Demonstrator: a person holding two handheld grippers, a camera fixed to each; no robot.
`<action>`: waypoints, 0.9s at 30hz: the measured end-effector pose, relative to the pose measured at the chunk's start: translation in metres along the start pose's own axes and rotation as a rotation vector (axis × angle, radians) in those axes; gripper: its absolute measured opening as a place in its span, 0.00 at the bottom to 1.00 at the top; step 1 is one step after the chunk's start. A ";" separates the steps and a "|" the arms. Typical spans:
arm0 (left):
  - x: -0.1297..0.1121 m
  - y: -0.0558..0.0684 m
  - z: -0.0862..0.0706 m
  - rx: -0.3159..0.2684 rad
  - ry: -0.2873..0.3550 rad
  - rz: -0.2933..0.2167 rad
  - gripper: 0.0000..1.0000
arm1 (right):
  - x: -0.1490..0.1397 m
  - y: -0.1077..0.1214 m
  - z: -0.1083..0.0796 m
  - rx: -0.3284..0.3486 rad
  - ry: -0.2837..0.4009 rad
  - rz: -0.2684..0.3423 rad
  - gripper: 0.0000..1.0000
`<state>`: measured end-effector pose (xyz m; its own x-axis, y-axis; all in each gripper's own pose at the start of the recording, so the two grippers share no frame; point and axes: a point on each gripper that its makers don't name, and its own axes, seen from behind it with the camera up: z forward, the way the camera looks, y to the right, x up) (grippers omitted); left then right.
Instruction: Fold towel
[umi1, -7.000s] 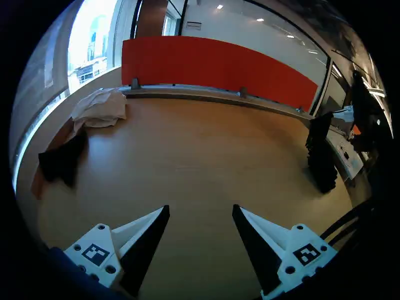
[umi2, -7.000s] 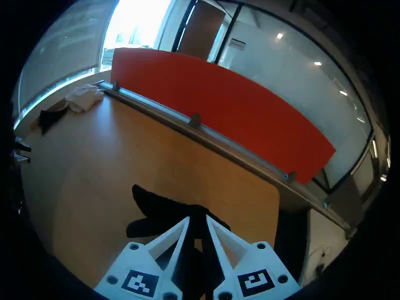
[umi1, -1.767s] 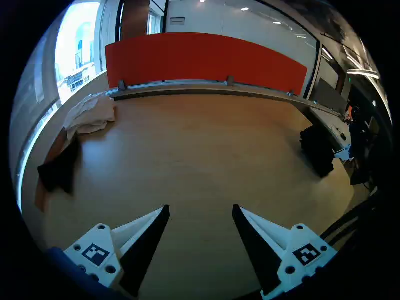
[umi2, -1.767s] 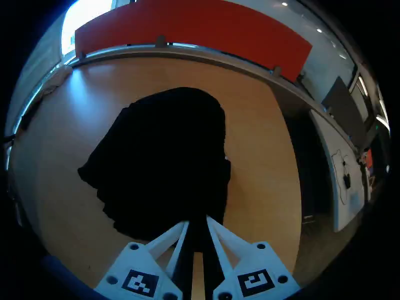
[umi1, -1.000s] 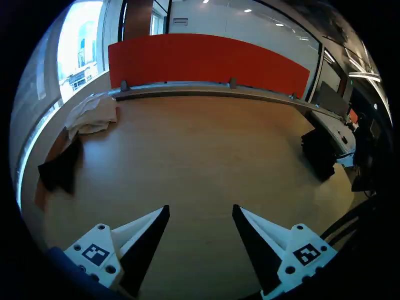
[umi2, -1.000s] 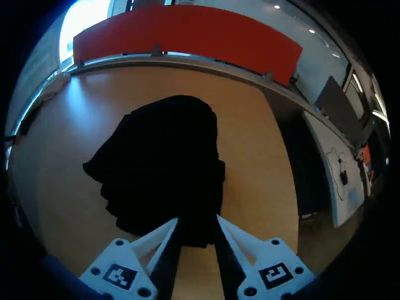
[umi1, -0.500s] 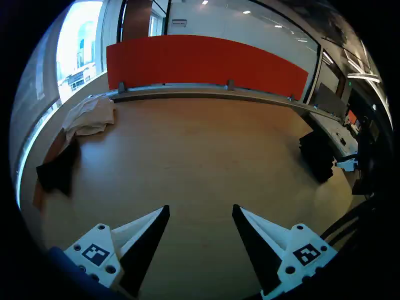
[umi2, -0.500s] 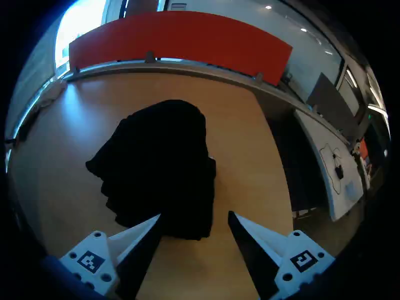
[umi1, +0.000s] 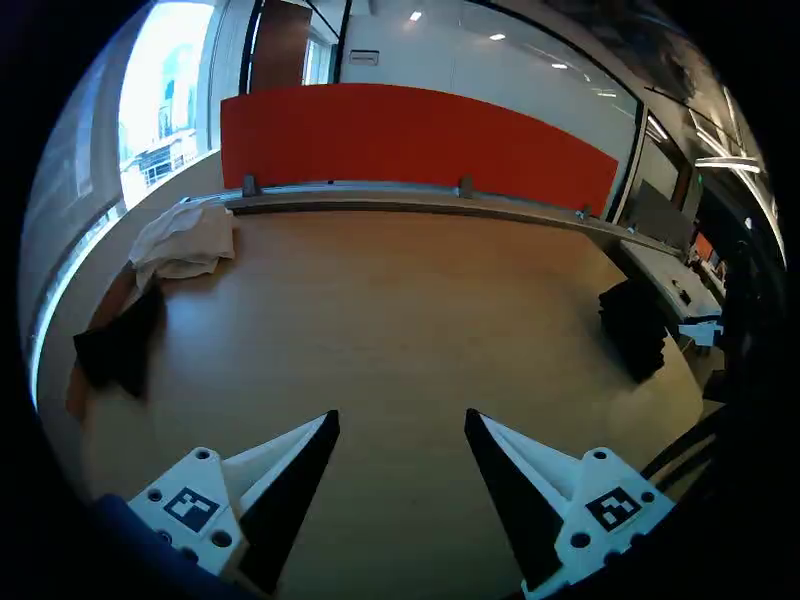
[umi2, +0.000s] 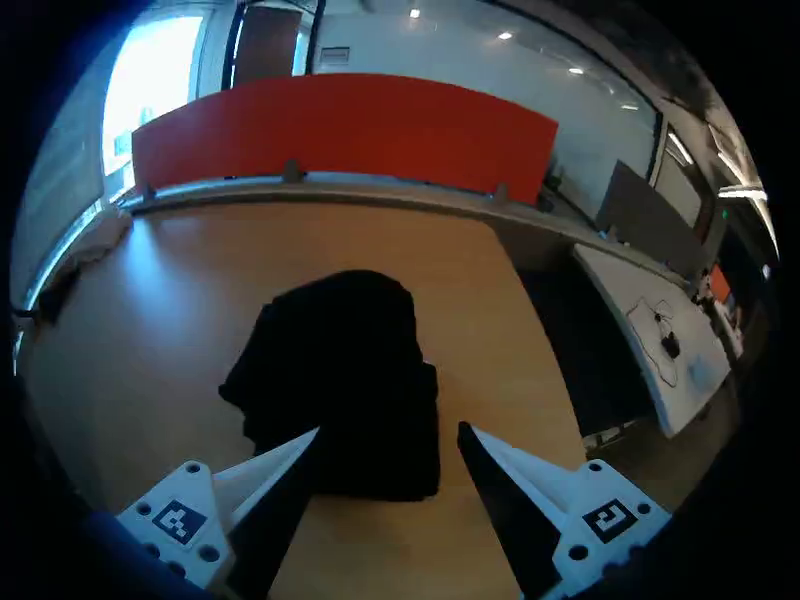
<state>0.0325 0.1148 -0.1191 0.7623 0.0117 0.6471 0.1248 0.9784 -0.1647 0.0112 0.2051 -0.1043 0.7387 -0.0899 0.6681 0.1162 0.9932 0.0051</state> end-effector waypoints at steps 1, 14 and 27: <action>0.002 -0.001 0.000 0.000 0.006 -0.002 0.93 | 0.007 -0.003 -0.003 -0.001 0.025 0.006 0.97; 0.036 -0.016 -0.007 0.019 0.097 -0.001 0.93 | 0.091 -0.026 -0.044 -0.028 0.318 0.080 0.97; 0.093 -0.037 -0.021 0.057 0.269 -0.001 0.93 | 0.138 -0.061 -0.064 -0.003 0.462 0.106 0.97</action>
<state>0.1121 0.0751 -0.0681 0.9043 -0.0368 0.4252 0.0951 0.9886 -0.1168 0.1484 0.1278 -0.0605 0.9646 -0.0122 0.2634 0.0258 0.9985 -0.0482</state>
